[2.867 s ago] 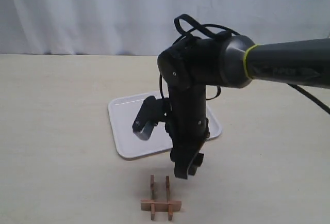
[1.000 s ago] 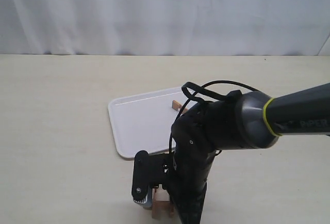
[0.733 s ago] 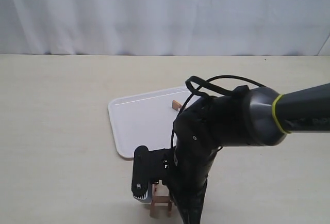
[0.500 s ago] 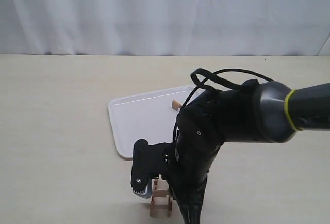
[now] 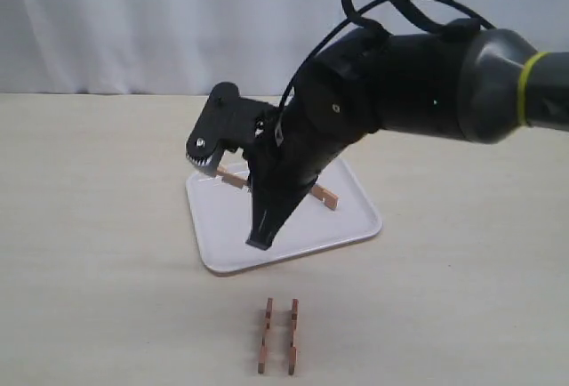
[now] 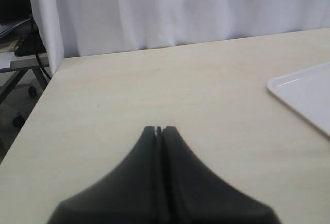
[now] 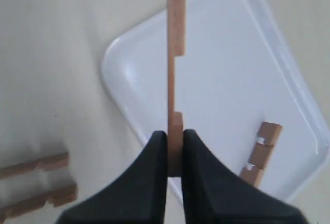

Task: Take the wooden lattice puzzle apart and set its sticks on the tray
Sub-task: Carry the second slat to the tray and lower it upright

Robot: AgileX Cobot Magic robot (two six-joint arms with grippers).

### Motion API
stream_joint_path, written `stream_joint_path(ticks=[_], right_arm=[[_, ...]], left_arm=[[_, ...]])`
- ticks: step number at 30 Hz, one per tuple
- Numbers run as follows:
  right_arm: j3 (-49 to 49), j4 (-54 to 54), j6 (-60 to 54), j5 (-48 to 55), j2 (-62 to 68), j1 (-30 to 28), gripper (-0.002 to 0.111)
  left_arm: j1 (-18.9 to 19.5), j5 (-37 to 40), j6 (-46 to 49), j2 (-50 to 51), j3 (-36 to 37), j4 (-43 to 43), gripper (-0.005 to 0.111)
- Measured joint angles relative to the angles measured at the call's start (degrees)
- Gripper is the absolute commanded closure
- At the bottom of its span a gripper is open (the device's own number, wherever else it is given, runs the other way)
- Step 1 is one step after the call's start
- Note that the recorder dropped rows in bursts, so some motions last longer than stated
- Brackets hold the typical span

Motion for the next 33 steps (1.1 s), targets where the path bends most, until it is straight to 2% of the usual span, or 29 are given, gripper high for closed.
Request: stream_joint_path(ticks=[5, 9, 11, 21, 33], right_arm=[[-10.6, 1.73, 5.17, 9.35, 9.35, -4.23, 0.104], [-17.87, 2.46, 8.41, 19.16, 17.16, -6.34, 0.104], [-20.13, 2.31, 10.4, 20.92, 20.04, -6.72, 0.104], [-21.8, -0.91, 19.35, 19.16, 23.73, -8.17, 0.104], [-21.8, -0.64, 23.63, 16.66, 24.95, -9.44, 0.104]], left_arm=[[0.0, 0.0, 0.0, 0.0, 0.0, 0.0, 0.107], [0.0, 0.0, 0.0, 0.0, 0.0, 0.0, 0.107], [0.0, 0.0, 0.0, 0.0, 0.0, 0.0, 0.107], [0.0, 0.0, 0.0, 0.0, 0.0, 0.0, 0.107], [0.0, 0.0, 0.0, 0.0, 0.0, 0.0, 0.107]])
